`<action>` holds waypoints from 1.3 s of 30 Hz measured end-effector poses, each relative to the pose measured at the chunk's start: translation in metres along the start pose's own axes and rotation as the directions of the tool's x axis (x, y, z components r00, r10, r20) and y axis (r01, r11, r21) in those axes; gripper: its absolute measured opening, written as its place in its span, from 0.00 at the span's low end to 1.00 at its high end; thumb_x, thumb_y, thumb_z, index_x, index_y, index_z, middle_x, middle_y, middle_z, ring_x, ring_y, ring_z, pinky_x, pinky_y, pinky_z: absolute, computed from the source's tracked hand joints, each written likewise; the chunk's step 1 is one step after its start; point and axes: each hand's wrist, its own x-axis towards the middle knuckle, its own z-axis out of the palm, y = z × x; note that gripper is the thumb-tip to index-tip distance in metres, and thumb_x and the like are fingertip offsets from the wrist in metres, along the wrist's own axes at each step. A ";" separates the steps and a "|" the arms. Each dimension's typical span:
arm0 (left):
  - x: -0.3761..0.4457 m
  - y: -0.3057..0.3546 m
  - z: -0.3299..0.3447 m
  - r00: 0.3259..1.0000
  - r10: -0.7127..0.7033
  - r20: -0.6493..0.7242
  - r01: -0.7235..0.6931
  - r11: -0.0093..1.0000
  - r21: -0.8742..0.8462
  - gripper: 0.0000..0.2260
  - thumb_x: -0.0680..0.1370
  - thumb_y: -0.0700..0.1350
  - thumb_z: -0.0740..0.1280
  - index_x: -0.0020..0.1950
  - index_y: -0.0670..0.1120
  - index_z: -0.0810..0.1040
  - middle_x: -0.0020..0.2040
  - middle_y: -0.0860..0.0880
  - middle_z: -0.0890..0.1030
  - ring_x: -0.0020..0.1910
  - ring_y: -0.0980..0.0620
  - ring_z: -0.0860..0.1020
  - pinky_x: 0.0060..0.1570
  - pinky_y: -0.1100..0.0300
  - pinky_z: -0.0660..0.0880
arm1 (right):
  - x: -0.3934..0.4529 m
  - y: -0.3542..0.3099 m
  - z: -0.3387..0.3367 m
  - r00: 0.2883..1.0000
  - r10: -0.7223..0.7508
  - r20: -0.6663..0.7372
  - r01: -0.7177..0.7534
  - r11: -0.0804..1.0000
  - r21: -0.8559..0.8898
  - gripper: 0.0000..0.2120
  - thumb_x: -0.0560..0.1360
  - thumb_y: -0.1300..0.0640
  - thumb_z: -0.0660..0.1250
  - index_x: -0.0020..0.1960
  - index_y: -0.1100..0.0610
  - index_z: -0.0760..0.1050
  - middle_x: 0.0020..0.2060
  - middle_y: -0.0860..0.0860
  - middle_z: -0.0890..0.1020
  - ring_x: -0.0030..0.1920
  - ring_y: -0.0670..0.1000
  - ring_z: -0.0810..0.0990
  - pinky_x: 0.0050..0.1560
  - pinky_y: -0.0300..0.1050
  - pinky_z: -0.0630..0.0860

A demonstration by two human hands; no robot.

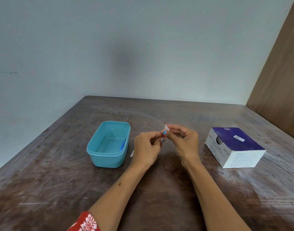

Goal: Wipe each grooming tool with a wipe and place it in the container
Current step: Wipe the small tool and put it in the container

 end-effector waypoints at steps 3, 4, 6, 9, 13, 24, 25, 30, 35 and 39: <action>0.000 0.000 0.001 1.000 0.010 0.013 -0.010 1.000 0.007 0.09 0.75 0.39 0.68 0.53 0.45 0.82 0.43 0.48 0.85 0.40 0.57 0.82 0.46 0.59 0.81 | 0.001 0.001 -0.001 1.000 0.007 -0.026 -0.007 1.000 0.001 0.08 0.66 0.67 0.74 0.41 0.57 0.81 0.34 0.49 0.84 0.36 0.43 0.82 0.39 0.35 0.78; -0.001 0.001 0.001 1.000 0.014 0.013 -0.014 1.000 0.005 0.09 0.75 0.38 0.68 0.53 0.45 0.82 0.42 0.48 0.85 0.40 0.56 0.82 0.45 0.59 0.81 | 0.001 0.001 -0.001 0.999 0.015 -0.031 -0.015 1.000 0.017 0.07 0.67 0.67 0.74 0.41 0.57 0.81 0.33 0.48 0.84 0.35 0.43 0.82 0.39 0.35 0.78; -0.001 0.001 0.001 1.000 0.016 0.013 -0.016 1.000 -0.001 0.09 0.74 0.38 0.68 0.53 0.45 0.83 0.42 0.48 0.85 0.40 0.56 0.82 0.46 0.58 0.81 | 0.001 0.001 -0.002 0.999 0.032 -0.040 -0.030 0.998 0.052 0.07 0.68 0.68 0.73 0.41 0.57 0.81 0.32 0.47 0.84 0.35 0.43 0.82 0.40 0.36 0.78; -0.001 0.002 0.000 1.000 0.014 0.007 -0.014 1.000 -0.007 0.09 0.75 0.38 0.67 0.53 0.45 0.82 0.43 0.48 0.85 0.40 0.57 0.82 0.46 0.60 0.80 | 0.001 0.001 -0.002 0.999 0.029 -0.028 -0.028 0.998 0.058 0.07 0.67 0.68 0.73 0.42 0.58 0.81 0.33 0.48 0.84 0.36 0.44 0.82 0.39 0.36 0.78; -0.001 0.002 -0.002 1.000 0.011 0.009 -0.011 1.000 -0.009 0.10 0.75 0.38 0.67 0.54 0.45 0.82 0.44 0.48 0.84 0.40 0.58 0.82 0.46 0.63 0.80 | -0.001 -0.001 -0.001 1.000 -0.016 0.017 0.017 1.000 -0.010 0.10 0.66 0.69 0.74 0.42 0.56 0.81 0.37 0.52 0.84 0.38 0.46 0.83 0.40 0.35 0.78; -0.002 0.005 0.003 1.000 -0.011 0.013 0.011 1.000 -0.007 0.11 0.75 0.39 0.68 0.55 0.46 0.81 0.44 0.50 0.84 0.41 0.58 0.82 0.47 0.61 0.80 | 0.000 -0.004 -0.001 0.972 0.206 -0.110 -0.177 0.957 0.232 0.04 0.72 0.66 0.69 0.42 0.58 0.79 0.31 0.47 0.84 0.34 0.44 0.82 0.37 0.37 0.79; -0.001 0.005 0.003 1.000 -0.021 -0.004 0.021 1.000 -0.021 0.11 0.74 0.39 0.68 0.56 0.46 0.81 0.43 0.51 0.84 0.40 0.59 0.82 0.46 0.62 0.80 | 0.001 -0.004 -0.002 0.965 0.234 -0.119 -0.196 0.944 0.267 0.02 0.72 0.64 0.69 0.43 0.58 0.79 0.32 0.47 0.84 0.35 0.45 0.82 0.38 0.38 0.79; -0.001 0.004 0.002 0.996 -0.076 -0.050 0.071 0.992 -0.101 0.12 0.74 0.38 0.68 0.57 0.44 0.80 0.44 0.51 0.83 0.39 0.58 0.82 0.42 0.67 0.79 | 0.002 -0.005 -0.002 0.965 0.247 -0.091 -0.223 0.951 0.215 0.03 0.73 0.62 0.69 0.45 0.59 0.81 0.36 0.45 0.84 0.40 0.43 0.81 0.43 0.41 0.78; -0.001 0.004 0.001 0.996 -0.069 -0.056 0.060 0.988 -0.140 0.12 0.75 0.37 0.68 0.58 0.45 0.79 0.44 0.48 0.84 0.39 0.56 0.83 0.42 0.64 0.80 | -0.004 -0.004 0.001 0.995 0.100 -0.001 -0.100 0.995 0.015 0.06 0.67 0.67 0.73 0.41 0.58 0.82 0.32 0.47 0.85 0.36 0.42 0.83 0.39 0.34 0.78; 0.000 0.003 0.001 0.995 -0.088 -0.042 0.080 0.984 -0.157 0.14 0.74 0.36 0.67 0.59 0.45 0.79 0.45 0.48 0.84 0.39 0.55 0.83 0.43 0.62 0.81 | -0.003 0.000 0.001 0.998 0.059 -0.023 -0.062 0.992 -0.107 0.07 0.66 0.65 0.75 0.39 0.54 0.83 0.36 0.51 0.85 0.40 0.48 0.84 0.46 0.42 0.80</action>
